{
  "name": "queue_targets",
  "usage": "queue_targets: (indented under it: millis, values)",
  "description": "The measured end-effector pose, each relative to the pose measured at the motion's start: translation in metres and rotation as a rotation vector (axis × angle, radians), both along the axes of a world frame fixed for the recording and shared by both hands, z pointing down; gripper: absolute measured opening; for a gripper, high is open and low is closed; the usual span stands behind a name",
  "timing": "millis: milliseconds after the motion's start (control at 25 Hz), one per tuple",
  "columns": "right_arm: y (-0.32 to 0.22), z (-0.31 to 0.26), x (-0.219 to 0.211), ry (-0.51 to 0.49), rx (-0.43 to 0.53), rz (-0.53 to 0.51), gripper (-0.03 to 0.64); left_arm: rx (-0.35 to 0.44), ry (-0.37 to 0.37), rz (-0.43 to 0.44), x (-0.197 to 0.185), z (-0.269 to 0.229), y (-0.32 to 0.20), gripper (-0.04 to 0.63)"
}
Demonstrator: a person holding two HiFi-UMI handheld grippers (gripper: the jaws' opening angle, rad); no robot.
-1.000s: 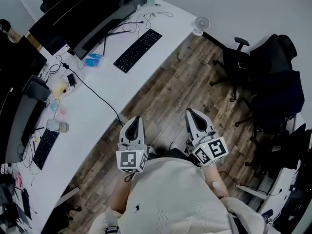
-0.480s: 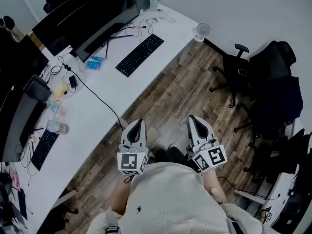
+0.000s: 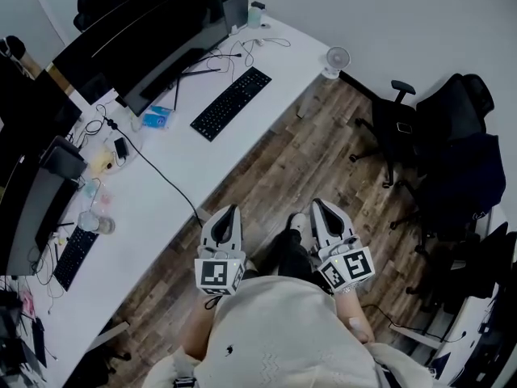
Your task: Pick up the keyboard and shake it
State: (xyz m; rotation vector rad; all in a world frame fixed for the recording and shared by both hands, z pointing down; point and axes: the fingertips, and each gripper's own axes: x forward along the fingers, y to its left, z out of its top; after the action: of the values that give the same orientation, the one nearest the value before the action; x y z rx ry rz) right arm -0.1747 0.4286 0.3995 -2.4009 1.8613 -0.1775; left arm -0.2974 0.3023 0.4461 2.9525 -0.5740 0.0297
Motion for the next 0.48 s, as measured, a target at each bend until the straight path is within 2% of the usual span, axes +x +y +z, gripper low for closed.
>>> queue_targets:
  millis: [200, 480]
  values:
    - [-0.017, 0.005, 0.034, 0.001, -0.004, -0.021, 0.001, 0.003, -0.018, -0.026, 0.03, 0.004, -0.013, 0.014]
    - [-0.035, 0.005, 0.11, -0.007, 0.004, -0.016, 0.001, 0.021, -0.027, -0.024, 0.104, 0.001, -0.034, 0.014]
